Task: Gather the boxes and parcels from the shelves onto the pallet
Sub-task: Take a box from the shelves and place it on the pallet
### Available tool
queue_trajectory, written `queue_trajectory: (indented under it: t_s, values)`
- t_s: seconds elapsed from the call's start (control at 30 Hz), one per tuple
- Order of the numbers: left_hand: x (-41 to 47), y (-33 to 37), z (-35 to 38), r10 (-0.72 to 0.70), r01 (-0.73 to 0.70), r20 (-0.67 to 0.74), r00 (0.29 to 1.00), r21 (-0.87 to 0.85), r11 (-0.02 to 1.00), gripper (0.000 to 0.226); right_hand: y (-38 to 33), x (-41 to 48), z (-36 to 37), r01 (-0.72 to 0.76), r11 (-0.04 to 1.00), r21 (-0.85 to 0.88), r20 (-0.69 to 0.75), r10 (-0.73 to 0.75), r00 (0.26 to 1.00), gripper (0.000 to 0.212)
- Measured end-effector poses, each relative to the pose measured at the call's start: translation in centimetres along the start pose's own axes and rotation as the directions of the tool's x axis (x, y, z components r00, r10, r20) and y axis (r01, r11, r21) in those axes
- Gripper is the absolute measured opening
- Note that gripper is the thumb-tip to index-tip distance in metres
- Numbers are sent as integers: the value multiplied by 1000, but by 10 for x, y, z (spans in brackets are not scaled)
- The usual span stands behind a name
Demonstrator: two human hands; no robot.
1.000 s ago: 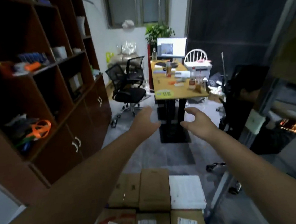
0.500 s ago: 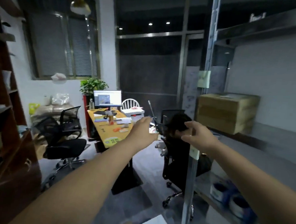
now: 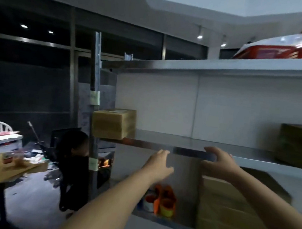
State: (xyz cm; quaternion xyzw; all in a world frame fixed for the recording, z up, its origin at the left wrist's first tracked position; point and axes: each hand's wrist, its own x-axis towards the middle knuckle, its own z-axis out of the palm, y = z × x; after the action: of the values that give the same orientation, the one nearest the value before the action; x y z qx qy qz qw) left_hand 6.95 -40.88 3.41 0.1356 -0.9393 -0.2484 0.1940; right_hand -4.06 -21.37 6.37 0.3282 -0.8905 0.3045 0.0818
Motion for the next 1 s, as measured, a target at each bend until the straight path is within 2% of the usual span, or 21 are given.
queue_trajectory:
  t_s: [0.13, 0.33, 0.43, 0.57, 0.63, 0.77, 0.83, 1.0]
  values:
    - [12, 120, 68, 216, -210, 105, 971, -61, 976, 66, 92, -66, -83, -195, 979, 55, -106, 200, 974, 60]
    - [-9, 318, 171, 473, -435, 228, 851, -200, 878, 65, 213, -189, -204, -429, 903, 23, -266, 419, 868, 60]
    - [-34, 404, 230, 559, -492, 317, 767, -269, 828, 69, 269, -251, -259, -538, 842, 33, -335, 516, 788, 61]
    - [-68, 503, 300, 654, -558, 314, 688, -348, 753, 68, 335, -333, -318, -633, 773, 51, -417, 592, 690, 62]
    - [-86, 549, 335, 712, -591, 332, 619, -400, 701, 68, 367, -378, -343, -687, 725, 54, -442, 634, 634, 62]
    - [-122, 621, 400, 780, -603, 392, 488, -495, 626, 67, 425, -459, -383, -800, 596, 78, -495, 719, 487, 60]
    - [-134, 649, 427, 793, -608, 414, 448, -509, 609, 69, 449, -487, -396, -840, 531, 115, -515, 755, 406, 59]
    - [-136, 707, 483, 817, -605, 437, 376, -553, 573, 69, 503, -510, -413, -870, 454, 193, -552, 783, 287, 58]
